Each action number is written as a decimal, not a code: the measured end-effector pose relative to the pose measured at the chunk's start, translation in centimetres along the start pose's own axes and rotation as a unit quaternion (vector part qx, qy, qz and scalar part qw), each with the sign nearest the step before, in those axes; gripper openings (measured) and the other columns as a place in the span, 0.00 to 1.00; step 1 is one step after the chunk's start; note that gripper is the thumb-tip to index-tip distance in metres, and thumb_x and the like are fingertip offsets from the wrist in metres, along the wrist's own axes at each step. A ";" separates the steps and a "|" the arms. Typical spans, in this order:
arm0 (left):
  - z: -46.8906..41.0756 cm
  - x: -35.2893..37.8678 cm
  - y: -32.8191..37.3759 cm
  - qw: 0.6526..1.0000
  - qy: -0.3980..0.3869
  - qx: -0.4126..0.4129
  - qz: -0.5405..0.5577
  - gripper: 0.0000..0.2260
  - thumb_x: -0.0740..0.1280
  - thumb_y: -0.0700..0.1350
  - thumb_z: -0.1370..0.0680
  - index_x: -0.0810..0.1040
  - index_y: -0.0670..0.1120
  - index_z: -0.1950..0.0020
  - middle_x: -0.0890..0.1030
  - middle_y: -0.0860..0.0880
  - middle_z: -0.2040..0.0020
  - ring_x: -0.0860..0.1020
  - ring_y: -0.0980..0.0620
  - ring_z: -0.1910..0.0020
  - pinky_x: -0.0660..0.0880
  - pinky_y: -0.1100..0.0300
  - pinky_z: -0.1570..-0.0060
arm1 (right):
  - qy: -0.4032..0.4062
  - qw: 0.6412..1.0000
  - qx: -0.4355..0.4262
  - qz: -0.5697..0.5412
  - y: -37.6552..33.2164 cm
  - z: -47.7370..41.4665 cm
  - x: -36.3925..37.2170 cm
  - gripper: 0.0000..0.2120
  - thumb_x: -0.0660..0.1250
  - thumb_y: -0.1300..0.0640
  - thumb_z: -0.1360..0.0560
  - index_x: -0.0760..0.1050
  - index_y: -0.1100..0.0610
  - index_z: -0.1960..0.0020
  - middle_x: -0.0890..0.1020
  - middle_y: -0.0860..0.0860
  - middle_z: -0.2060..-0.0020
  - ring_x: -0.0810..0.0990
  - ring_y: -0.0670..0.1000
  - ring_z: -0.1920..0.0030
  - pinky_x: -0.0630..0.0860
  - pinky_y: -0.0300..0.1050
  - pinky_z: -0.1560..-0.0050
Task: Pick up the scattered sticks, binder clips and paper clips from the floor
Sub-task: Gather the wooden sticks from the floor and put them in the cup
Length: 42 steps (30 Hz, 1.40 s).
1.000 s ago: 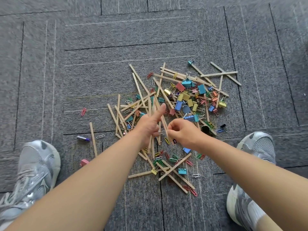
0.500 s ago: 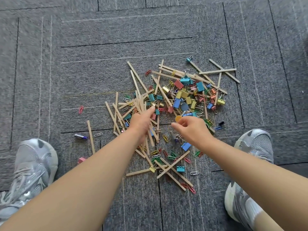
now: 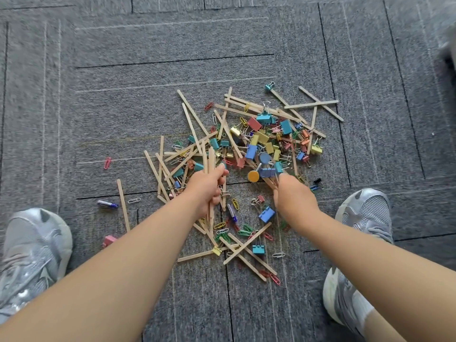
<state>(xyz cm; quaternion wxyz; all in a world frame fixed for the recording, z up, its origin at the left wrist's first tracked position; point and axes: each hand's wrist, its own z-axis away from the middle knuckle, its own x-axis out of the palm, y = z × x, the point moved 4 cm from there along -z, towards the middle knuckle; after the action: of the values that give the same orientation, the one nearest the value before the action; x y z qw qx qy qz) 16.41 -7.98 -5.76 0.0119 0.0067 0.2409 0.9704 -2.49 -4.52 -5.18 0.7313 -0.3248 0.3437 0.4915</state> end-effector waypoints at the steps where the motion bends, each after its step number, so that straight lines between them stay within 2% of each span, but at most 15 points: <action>1: 0.0 0.0 0.0 1.000 -0.001 -0.002 -0.001 0.10 0.62 0.49 0.19 0.76 0.43 0.53 0.70 0.50 0.64 0.62 0.58 0.75 0.59 0.68 0.82 | 0.000 1.000 -0.019 0.023 -0.2 0.2 0.3 0.03 0.59 0.61 0.21 0.67 0.60 0.49 0.77 0.55 0.55 0.74 0.55 0.62 0.70 0.46 0.65; 3: 0.0 0.0 -0.1 1.000 -0.003 -0.006 -0.001 0.10 0.62 0.48 0.19 0.76 0.43 0.53 0.71 0.51 0.65 0.62 0.58 0.76 0.59 0.68 0.82 | -0.012 1.000 -0.018 0.010 -0.3 0.3 0.3 0.02 0.59 0.62 0.22 0.65 0.59 0.52 0.76 0.55 0.59 0.73 0.56 0.63 0.69 0.45 0.65; 6: -0.1 -0.1 -0.2 1.000 0.000 -0.007 0.003 0.09 0.62 0.48 0.19 0.76 0.43 0.52 0.71 0.51 0.66 0.62 0.59 0.78 0.59 0.68 0.82 | -0.033 0.997 0.033 -0.061 0.2 -0.3 -0.1 0.04 0.60 0.60 0.25 0.67 0.61 0.52 0.75 0.55 0.61 0.72 0.56 0.64 0.66 0.44 0.70; 11: -0.3 -0.1 -0.3 1.000 0.000 -0.009 0.015 0.09 0.62 0.47 0.20 0.76 0.43 0.51 0.71 0.51 0.65 0.63 0.58 0.77 0.60 0.68 0.81 | -0.047 0.987 0.053 -0.141 0.0 -0.2 0.3 0.08 0.59 0.57 0.25 0.64 0.58 0.61 0.73 0.54 0.64 0.67 0.53 0.67 0.64 0.45 0.70; 13: -0.4 0.0 -0.3 1.000 -0.002 -0.011 0.019 0.08 0.63 0.47 0.20 0.76 0.43 0.50 0.71 0.51 0.65 0.63 0.58 0.76 0.60 0.68 0.81 | -0.059 0.964 0.058 -0.254 -0.5 -0.3 0.5 0.07 0.57 0.59 0.24 0.64 0.59 0.61 0.71 0.54 0.65 0.66 0.52 0.68 0.63 0.45 0.69; 15: -0.5 0.0 -0.3 1.000 -0.003 -0.011 0.021 0.08 0.63 0.48 0.20 0.77 0.43 0.50 0.71 0.51 0.65 0.63 0.58 0.76 0.60 0.68 0.81 | -0.074 0.923 0.074 -0.369 -1.4 -0.5 0.5 0.05 0.56 0.62 0.24 0.64 0.59 0.59 0.71 0.56 0.64 0.67 0.52 0.68 0.65 0.47 0.68; 17: -0.6 0.1 -0.3 1.000 -0.009 -0.010 0.020 0.09 0.64 0.49 0.21 0.77 0.43 0.49 0.71 0.51 0.63 0.62 0.58 0.76 0.60 0.68 0.82 | -0.076 0.900 0.085 -0.420 -2.2 -0.5 0.3 0.06 0.55 0.61 0.24 0.64 0.58 0.60 0.71 0.57 0.64 0.68 0.53 0.65 0.65 0.50 0.65; 21: -0.4 0.6 -0.3 0.999 -0.033 -0.008 0.007 0.14 0.65 0.52 0.22 0.76 0.42 0.45 0.71 0.49 0.59 0.62 0.59 0.76 0.60 0.68 0.81 | -0.108 0.878 0.069 -0.462 -4.2 0.2 0.5 0.06 0.53 0.59 0.22 0.65 0.58 0.57 0.70 0.55 0.63 0.65 0.52 0.64 0.63 0.49 0.64; 25: -0.4 0.9 -0.4 0.998 -0.057 -0.004 0.008 0.22 0.68 0.55 0.25 0.75 0.39 0.40 0.77 0.47 0.52 0.63 0.59 0.76 0.62 0.68 0.82 | -0.154 0.852 0.017 -0.500 -5.7 1.7 0.3 0.08 0.54 0.59 0.20 0.66 0.57 0.58 0.69 0.50 0.69 0.64 0.48 0.71 0.63 0.40 0.71; 28: -0.1 1.0 -0.2 0.996 -0.081 0.004 0.025 0.16 0.67 0.54 0.24 0.78 0.41 0.48 0.79 0.48 0.55 0.62 0.58 0.76 0.61 0.67 0.83 | -0.196 0.829 -0.015 -0.524 -6.4 2.3 0.1 0.10 0.55 0.61 0.20 0.69 0.54 0.60 0.70 0.50 0.72 0.65 0.47 0.73 0.63 0.40 0.72; 30: 0.0 0.9 -0.2 0.995 -0.089 0.004 0.038 0.16 0.67 0.52 0.24 0.77 0.40 0.46 0.80 0.49 0.57 0.62 0.58 0.76 0.61 0.68 0.83 | -0.225 0.818 -0.010 -0.528 -6.3 2.4 0.1 0.09 0.56 0.61 0.20 0.70 0.55 0.58 0.72 0.50 0.72 0.67 0.47 0.74 0.64 0.39 0.73; 33: 0.1 0.7 0.0 0.995 -0.088 0.019 0.047 0.18 0.67 0.51 0.24 0.76 0.39 0.42 0.81 0.46 0.53 0.62 0.59 0.77 0.62 0.69 0.82 | -0.269 0.794 -0.003 -0.545 -6.0 2.4 0.0 0.08 0.57 0.60 0.19 0.72 0.59 0.54 0.75 0.51 0.70 0.71 0.48 0.73 0.68 0.40 0.71; 36: 0.2 0.6 0.3 0.993 -0.068 0.038 0.085 0.18 0.63 0.56 0.23 0.76 0.42 0.46 0.80 0.47 0.56 0.62 0.59 0.77 0.61 0.69 0.83 | -0.292 0.775 -0.001 -0.561 -5.8 2.4 0.0 0.09 0.55 0.59 0.18 0.73 0.59 0.53 0.77 0.51 0.69 0.73 0.49 0.71 0.70 0.42 0.66; 39: -0.1 0.5 0.3 0.990 -0.072 0.038 0.116 0.20 0.57 0.62 0.22 0.76 0.49 0.44 0.79 0.48 0.56 0.62 0.59 0.77 0.60 0.68 0.82 | -0.301 0.768 0.000 -0.566 -6.0 2.3 0.2 0.10 0.55 0.59 0.18 0.73 0.58 0.54 0.78 0.50 0.69 0.72 0.48 0.70 0.69 0.42 0.65; 42: 0.0 0.4 0.2 0.987 -0.084 0.028 0.134 0.21 0.61 0.61 0.23 0.77 0.44 0.45 0.80 0.48 0.55 0.62 0.59 0.77 0.60 0.69 0.83 | -0.327 0.753 0.008 -0.571 -6.3 2.3 0.5 0.10 0.55 0.59 0.18 0.73 0.57 0.55 0.77 0.49 0.70 0.70 0.47 0.71 0.67 0.41 0.65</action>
<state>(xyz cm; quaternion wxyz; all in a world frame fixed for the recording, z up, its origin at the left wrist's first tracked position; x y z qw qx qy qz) 15.98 -8.17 -5.68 -0.0983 0.1204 0.2628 0.9523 4.05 -4.28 -3.47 0.9462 -0.2746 -0.1617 0.0555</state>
